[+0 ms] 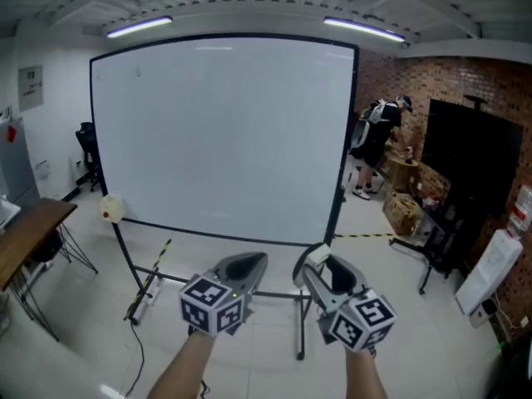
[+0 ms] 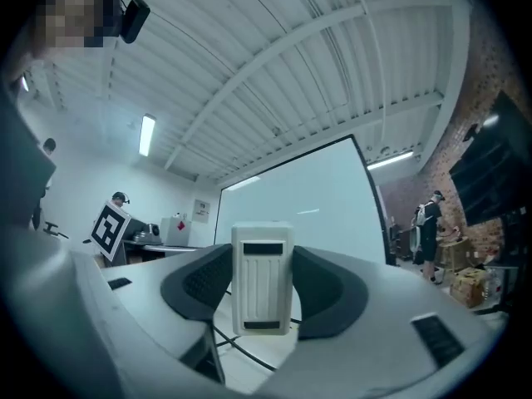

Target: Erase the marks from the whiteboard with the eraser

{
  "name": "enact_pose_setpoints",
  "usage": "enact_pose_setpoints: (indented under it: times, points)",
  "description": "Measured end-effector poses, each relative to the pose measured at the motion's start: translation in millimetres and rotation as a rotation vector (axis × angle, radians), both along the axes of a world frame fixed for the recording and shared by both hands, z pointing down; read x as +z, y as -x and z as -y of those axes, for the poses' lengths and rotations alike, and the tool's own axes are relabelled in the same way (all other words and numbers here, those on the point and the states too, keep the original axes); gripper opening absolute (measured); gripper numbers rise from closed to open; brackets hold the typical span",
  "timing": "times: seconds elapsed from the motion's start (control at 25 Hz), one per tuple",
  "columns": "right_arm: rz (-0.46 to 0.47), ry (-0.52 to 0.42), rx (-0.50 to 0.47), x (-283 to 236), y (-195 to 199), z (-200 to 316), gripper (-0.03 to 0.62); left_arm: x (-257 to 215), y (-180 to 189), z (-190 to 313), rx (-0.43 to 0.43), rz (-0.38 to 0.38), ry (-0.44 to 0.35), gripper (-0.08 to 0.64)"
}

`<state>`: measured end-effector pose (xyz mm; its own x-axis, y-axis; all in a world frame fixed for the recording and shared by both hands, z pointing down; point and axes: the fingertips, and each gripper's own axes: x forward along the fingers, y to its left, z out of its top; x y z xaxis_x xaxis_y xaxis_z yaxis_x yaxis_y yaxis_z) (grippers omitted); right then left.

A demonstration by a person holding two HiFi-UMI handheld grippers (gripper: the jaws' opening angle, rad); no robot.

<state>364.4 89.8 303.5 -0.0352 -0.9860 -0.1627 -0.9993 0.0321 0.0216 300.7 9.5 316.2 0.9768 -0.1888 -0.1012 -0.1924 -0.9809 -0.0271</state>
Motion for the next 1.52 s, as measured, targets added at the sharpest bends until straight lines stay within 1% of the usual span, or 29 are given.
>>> enact_pose_setpoints:
  times: [0.16,0.36,0.56,0.8,1.04,1.24,1.36,1.52]
  points:
    - [-0.021,-0.014,-0.088,-6,39,61,0.225,-6,43,56,-0.077,-0.021,-0.009,0.002]
    - [-0.046,-0.026,-0.182,-21,95,136,0.226,-22,106,126,-0.188,-0.047,-0.021,0.002]
    - [-0.075,-0.049,-0.285,-33,156,213,0.225,-29,172,196,-0.28,-0.048,-0.022,0.002]
    - [-0.087,-0.059,-0.381,-39,206,289,0.226,-36,227,264,-0.375,-0.057,-0.024,0.002]
    - [-0.111,-0.073,-0.446,-45,231,366,0.227,-40,255,334,-0.442,-0.063,-0.029,0.002]
    - [-0.116,-0.101,-0.48,-53,234,431,0.225,-47,264,395,-0.494,-0.063,-0.046,0.002]
    - [-0.118,-0.119,-0.495,-67,235,481,0.225,-63,266,443,-0.512,-0.07,-0.073,0.002]
    - [-0.154,-0.156,-0.511,-94,234,541,0.225,-94,265,505,-0.532,-0.098,-0.113,0.002]
